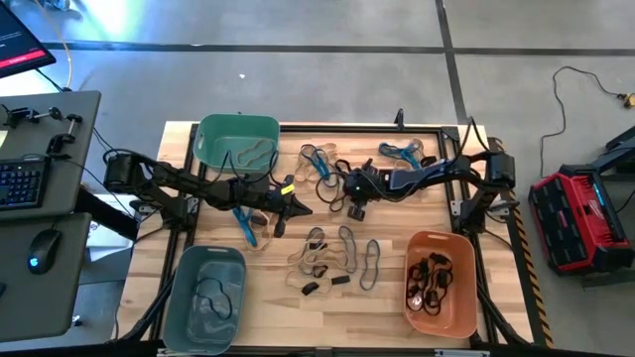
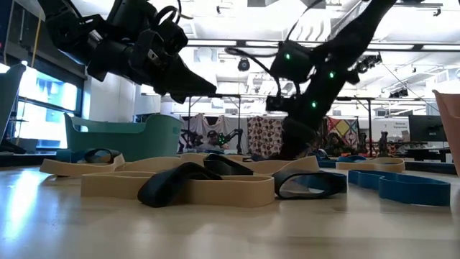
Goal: Sort rubber bands into baskets
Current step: Put the black rubber band into the orange bin
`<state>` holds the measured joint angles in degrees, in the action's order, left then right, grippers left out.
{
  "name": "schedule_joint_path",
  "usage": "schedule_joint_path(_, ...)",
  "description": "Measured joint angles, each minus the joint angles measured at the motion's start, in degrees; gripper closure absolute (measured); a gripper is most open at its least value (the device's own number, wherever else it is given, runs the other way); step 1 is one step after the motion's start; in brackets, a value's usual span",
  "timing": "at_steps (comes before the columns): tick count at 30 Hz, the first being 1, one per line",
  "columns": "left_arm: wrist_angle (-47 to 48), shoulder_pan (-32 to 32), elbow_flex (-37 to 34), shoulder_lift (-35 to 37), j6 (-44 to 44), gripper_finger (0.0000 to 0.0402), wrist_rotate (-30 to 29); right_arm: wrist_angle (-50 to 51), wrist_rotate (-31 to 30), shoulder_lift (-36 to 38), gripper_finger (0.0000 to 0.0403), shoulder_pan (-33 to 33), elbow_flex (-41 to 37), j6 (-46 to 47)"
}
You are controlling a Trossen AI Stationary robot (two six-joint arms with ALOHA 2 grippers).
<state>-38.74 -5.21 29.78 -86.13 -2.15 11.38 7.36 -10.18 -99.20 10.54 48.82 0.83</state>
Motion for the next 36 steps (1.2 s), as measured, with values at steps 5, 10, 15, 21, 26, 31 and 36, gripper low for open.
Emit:
schedule_joint_path(5,0.00,0.00,0.00,0.00,0.00,0.0401,0.00,10.75,-0.36,2.74,0.0385,-2.50,5.24,3.22)
schedule_joint_path(10,-0.01,0.00,0.00,0.00,-0.45,0.0401,0.00,23.49,-4.64,7.36,0.0399,-7.53,12.66,7.06)
schedule_joint_path(15,-0.02,0.00,0.00,0.00,-0.68,0.0401,0.00,36.61,-9.75,11.21,0.0401,-14.60,21.03,15.49)
schedule_joint_path(21,-0.04,0.00,0.00,0.00,-1.09,0.0401,-0.01,52.72,-14.70,12.22,0.0402,-25.45,31.58,29.58)
schedule_joint_path(26,-0.07,0.00,0.00,0.00,-1.09,0.0401,-0.02,63.62,-15.41,12.31,0.0402,-34.89,38.39,44.91)
schedule_joint_path(31,-0.07,0.00,0.00,0.00,-1.09,0.0401,-0.02,72.66,-15.34,12.31,0.0402,-44.35,41.67,62.02)
schedule_joint_path(36,-0.07,0.01,0.00,0.00,-1.09,0.0401,-0.02,78.22,-10.89,12.31,0.0403,-53.35,41.30,78.45)
